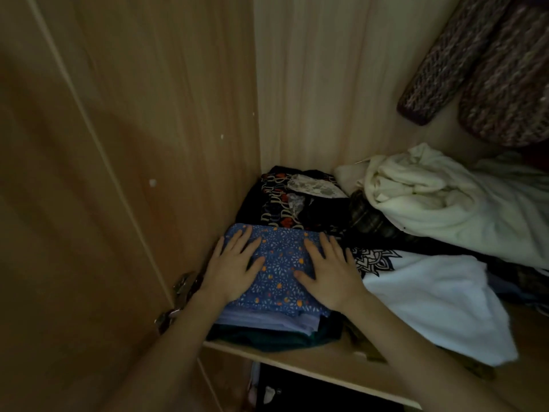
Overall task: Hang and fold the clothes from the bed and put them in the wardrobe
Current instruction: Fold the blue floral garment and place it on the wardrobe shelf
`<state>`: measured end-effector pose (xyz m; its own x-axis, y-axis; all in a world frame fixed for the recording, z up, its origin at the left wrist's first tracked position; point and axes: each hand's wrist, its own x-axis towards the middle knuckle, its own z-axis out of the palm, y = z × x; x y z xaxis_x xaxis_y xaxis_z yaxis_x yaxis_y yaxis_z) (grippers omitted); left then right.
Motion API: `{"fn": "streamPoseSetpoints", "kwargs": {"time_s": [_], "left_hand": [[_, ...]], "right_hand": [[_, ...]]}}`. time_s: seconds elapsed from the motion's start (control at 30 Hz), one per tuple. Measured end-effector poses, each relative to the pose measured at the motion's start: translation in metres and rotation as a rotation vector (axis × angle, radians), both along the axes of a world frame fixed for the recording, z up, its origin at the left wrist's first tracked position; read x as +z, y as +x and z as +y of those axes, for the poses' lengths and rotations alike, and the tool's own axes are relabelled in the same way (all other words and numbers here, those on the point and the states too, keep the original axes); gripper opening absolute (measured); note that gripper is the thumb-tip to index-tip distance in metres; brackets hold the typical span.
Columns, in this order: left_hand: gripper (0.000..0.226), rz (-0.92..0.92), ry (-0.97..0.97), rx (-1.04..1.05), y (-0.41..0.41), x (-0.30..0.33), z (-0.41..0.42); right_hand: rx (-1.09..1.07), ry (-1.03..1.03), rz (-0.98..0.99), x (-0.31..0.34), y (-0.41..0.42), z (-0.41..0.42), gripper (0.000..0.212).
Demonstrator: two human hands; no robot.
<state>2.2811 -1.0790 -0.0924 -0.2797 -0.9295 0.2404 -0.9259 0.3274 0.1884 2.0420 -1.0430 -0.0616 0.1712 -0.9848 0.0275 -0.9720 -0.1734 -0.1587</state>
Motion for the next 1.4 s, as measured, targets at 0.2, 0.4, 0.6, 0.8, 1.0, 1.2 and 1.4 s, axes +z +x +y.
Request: {"fn": "streamPoseSetpoints", "kwargs": {"time_s": [0.2, 0.4, 0.6, 0.8, 1.0, 1.2, 1.4], "left_hand": [[0.062, 0.11, -0.05, -0.116, -0.015, -0.001, 0.061], [0.072, 0.015, -0.013, -0.161, -0.036, 0.012, 0.108], [0.077, -0.049, -0.051, -0.168, -0.053, 0.032, 0.158], [0.075, -0.059, -0.114, -0.166, -0.072, 0.031, 0.238], [0.054, -0.064, -0.15, -0.167, -0.093, 0.011, 0.332], [0.061, -0.095, -0.1, -0.155, -0.081, 0.016, 0.411], [0.06, -0.104, -0.162, -0.107, -0.044, 0.05, 0.457]], "right_hand": [[-0.063, -0.126, -0.033, 0.004, -0.01, 0.048, 0.078], [-0.116, -0.121, -0.051, 0.009, -0.017, 0.109, 0.071], [-0.183, -0.198, -0.021, 0.036, -0.034, 0.166, 0.072], [-0.212, -0.159, 0.026, 0.033, -0.043, 0.248, 0.07], [-0.177, -0.084, 0.016, 0.029, -0.058, 0.334, 0.07], [-0.164, -0.049, -0.046, 0.029, -0.044, 0.401, 0.067], [-0.11, -0.039, -0.129, 0.057, -0.015, 0.447, 0.066]]}}
